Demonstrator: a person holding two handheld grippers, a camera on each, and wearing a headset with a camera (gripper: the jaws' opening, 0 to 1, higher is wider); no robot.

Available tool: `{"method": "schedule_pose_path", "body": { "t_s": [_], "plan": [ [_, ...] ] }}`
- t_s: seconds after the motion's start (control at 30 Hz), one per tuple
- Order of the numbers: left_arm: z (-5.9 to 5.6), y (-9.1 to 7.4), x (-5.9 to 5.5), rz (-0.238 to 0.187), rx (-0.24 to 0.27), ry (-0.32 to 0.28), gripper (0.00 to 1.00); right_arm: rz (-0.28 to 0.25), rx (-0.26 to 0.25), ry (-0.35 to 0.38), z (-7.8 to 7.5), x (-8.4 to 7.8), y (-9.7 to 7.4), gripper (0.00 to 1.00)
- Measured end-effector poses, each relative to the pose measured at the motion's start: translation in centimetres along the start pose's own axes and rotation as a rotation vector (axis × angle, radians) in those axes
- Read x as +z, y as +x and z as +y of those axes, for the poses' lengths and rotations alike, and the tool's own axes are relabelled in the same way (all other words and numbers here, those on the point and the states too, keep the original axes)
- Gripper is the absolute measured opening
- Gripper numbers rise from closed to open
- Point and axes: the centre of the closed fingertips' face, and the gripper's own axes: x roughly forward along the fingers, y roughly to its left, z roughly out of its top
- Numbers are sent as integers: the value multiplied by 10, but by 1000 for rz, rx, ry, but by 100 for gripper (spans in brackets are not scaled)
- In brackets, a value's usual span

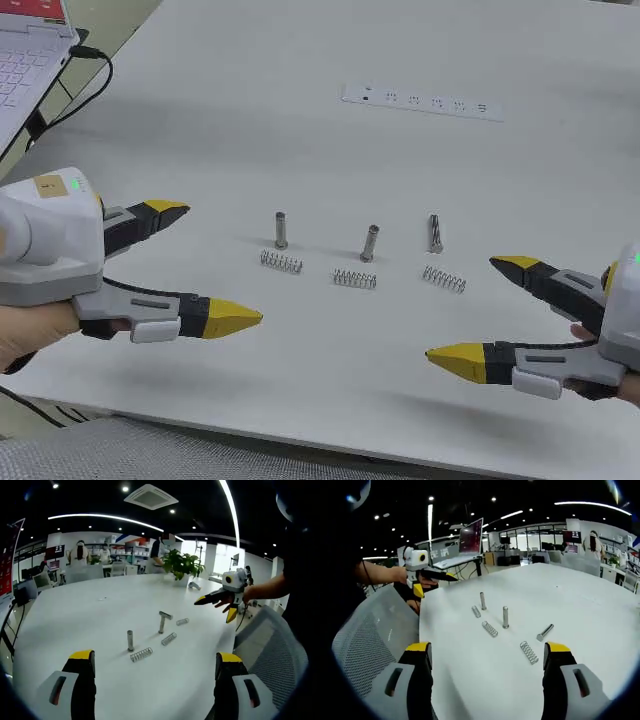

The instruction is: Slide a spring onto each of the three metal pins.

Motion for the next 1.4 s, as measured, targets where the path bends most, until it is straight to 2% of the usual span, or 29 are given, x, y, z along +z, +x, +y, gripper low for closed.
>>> {"method": "schedule_pose_path", "body": {
  "t_s": [0.37, 0.7, 1.03, 1.4],
  "plan": [
    [0, -4, -5, 18, 1, 22, 98, 4, -10, -4, 0, -2, -1, 99],
    [1, -4, 5, -15, -10, 26, 98, 1, -5, -5, 1, -1, -3, 99],
    [-1, -5, -2, -3, -11, 7, 98, 7, -14, -9, -2, -3, -4, 99],
    [-2, -4, 7, -19, -12, 12, 98, -11, -39, 4, -9, -2, -8, 99]
  ]
}}
